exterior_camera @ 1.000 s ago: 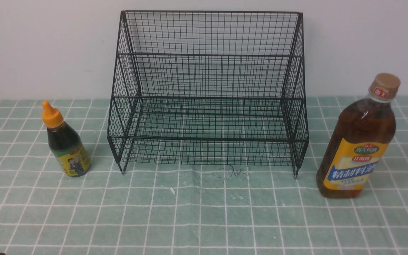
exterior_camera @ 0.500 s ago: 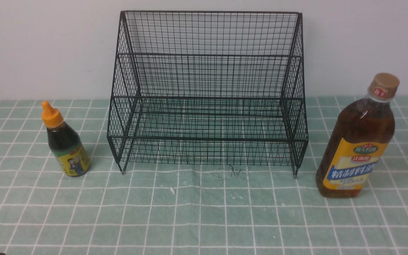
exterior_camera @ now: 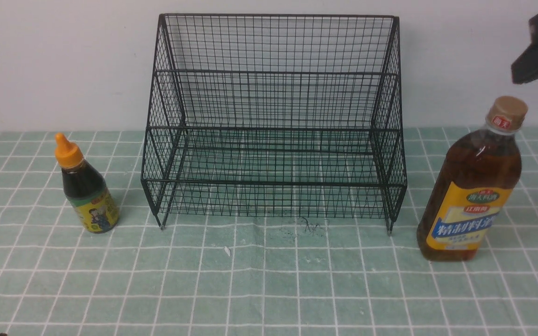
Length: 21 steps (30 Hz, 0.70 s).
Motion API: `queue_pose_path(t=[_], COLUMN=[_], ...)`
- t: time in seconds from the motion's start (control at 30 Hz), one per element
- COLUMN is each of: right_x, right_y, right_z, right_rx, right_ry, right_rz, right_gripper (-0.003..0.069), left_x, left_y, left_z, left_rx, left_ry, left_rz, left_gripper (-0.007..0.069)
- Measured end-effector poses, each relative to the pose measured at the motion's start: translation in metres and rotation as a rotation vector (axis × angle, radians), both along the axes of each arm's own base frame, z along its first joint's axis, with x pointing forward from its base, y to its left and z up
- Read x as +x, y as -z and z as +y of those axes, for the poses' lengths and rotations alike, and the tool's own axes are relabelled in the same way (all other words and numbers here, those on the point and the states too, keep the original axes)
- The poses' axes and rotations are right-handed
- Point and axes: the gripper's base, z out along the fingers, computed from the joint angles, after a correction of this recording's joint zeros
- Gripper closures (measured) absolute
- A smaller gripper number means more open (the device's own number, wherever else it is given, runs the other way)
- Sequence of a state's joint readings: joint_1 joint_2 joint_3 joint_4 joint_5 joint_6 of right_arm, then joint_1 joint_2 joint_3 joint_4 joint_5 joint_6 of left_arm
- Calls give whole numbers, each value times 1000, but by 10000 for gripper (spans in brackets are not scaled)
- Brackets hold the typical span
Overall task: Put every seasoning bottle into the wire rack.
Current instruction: Use the right arm to grab the condiment bottle closest to it
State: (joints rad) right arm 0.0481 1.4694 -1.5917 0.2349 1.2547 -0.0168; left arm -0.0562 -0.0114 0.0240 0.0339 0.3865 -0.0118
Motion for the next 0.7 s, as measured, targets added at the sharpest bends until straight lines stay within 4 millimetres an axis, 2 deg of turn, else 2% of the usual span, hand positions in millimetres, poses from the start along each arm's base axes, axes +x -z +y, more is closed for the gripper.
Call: queue_pose_path(t=[0.07,0.13,0.43,0.7], right_x=[14,20,23,25], right_y=[9,17,30,40], right_z=[1,3,28,27], right_rx=[2,-13,-126,-152], right_ry=[-2,-8,-79,-42], right_rz=[29,50,77,111], right_gripper=[202,175,160,160], left_x=[0,0,0,0], left_y=[0,0,0,0], left_z=[0,0,0,0], left_rx=[0,0,0,0], left_ry=[0,0,0,0], left_rz=[0,0,0,0], left_gripper=[631,631,631,631])
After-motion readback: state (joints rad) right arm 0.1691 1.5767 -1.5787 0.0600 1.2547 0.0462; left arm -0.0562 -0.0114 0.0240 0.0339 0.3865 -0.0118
